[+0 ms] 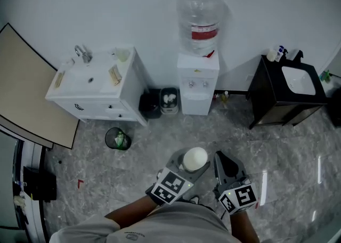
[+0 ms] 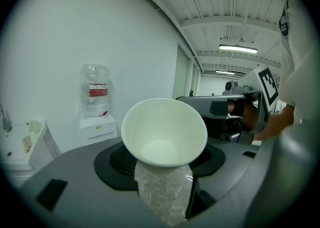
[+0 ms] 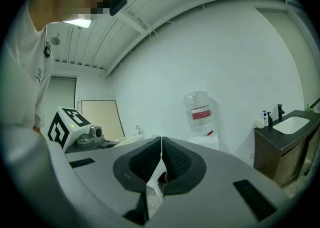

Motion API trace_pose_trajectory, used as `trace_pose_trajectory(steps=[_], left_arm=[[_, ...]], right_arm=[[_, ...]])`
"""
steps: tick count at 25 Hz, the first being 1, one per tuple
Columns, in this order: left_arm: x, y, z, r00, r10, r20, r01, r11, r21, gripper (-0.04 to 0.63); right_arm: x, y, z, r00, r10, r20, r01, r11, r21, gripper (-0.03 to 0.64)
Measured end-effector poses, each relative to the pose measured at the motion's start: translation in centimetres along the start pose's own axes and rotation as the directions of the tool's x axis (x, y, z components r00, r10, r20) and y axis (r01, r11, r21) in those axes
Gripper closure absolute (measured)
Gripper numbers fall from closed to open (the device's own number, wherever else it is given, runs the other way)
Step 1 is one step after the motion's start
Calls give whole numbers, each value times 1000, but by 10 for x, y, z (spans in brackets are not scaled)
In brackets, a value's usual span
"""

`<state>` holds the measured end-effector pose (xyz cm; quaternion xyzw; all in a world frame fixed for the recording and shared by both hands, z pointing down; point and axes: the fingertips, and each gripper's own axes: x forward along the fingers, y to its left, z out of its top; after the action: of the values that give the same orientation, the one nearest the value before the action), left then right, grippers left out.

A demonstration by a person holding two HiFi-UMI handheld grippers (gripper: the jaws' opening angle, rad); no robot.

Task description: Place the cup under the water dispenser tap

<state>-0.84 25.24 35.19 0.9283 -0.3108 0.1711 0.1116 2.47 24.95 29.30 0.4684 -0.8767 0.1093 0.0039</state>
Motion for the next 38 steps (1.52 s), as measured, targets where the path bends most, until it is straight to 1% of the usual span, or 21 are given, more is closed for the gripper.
trace_pose_trajectory(steps=[6,10,15,19,23,28,31,33,36,38], left_arm=[[47,91,19,999,-43,-12,44,998,43,325],[75,141,25,998,-62,-22,64,995,77,325],[120,185,26,997,-75,-23,77,994,84,325],[164,216,19,997,-69,-28,71,995,67,325],[214,245,16,998,-59,-23,61,996,60,325],[282,281,10,999,-40,1,39,998,51,325],[318,308,-7,1000,-18,-1,18,999,47,325],[340,324,-27,1000,-9,-12,9,999,41,325],[373,345,-71,999,-3,-33,4,999,37,325],[399,360,-108,998,-6,-60,9,999,45,325]], right_arm=[[90,-38,15,998,-60,9,59,998,16,600],[136,-57,21,996,-88,14,88,996,26,600],[174,-88,22,994,-111,3,111,993,40,600],[203,-122,17,993,-118,-7,119,991,58,600],[237,-167,12,994,-105,-19,106,991,78,600],[280,-229,11,997,-69,-27,72,992,102,600],[304,-262,7,998,-56,-29,58,993,104,600],[318,-278,-1,998,-49,-38,52,993,103,600],[335,-295,-19,998,-47,-53,51,995,89,600],[344,-307,-39,996,-63,-57,68,994,83,600]])
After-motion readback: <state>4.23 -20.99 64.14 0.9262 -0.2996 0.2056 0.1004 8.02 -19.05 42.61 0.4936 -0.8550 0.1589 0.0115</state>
